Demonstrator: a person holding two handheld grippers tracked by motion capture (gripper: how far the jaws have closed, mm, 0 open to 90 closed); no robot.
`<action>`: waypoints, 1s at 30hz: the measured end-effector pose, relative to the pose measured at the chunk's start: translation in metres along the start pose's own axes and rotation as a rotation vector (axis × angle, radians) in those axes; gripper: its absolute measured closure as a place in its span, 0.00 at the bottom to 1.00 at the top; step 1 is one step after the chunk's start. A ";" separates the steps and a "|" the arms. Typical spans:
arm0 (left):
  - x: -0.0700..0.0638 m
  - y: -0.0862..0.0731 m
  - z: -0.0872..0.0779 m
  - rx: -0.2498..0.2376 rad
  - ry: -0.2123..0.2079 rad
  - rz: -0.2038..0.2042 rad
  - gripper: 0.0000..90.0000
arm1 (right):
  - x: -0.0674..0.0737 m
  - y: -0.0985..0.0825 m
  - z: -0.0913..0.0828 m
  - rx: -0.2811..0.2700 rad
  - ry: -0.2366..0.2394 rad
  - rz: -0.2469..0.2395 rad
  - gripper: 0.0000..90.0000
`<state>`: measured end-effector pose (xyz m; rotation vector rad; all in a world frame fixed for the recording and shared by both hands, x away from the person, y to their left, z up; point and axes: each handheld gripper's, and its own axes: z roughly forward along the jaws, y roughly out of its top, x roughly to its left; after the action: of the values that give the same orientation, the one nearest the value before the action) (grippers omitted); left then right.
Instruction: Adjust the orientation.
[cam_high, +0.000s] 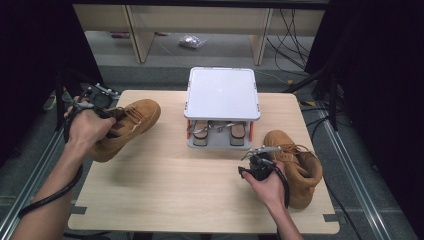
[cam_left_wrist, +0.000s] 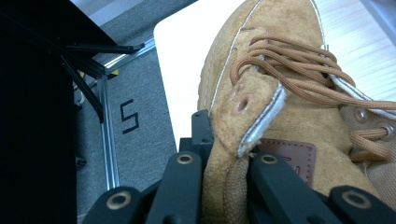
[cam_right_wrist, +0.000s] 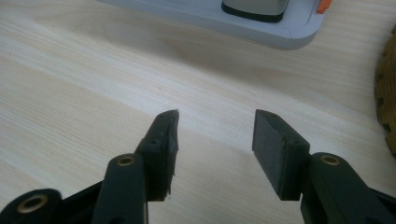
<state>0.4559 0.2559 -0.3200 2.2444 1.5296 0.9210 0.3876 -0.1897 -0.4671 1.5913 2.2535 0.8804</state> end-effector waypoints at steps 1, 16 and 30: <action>0.000 0.001 0.000 -0.005 0.005 -0.002 0.94 | -0.001 0.001 0.001 0.002 -0.012 -0.013 0.57; -0.003 0.024 -0.003 0.003 0.005 0.030 0.94 | 0.000 0.005 0.002 0.000 -0.021 -0.020 0.57; -0.007 0.040 -0.008 -0.031 -0.004 0.030 0.94 | -0.001 0.005 -0.001 -0.009 -0.005 -0.022 0.57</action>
<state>0.4785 0.2326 -0.2945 2.2521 1.4737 0.9413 0.3919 -0.1899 -0.4637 1.5609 2.2563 0.8788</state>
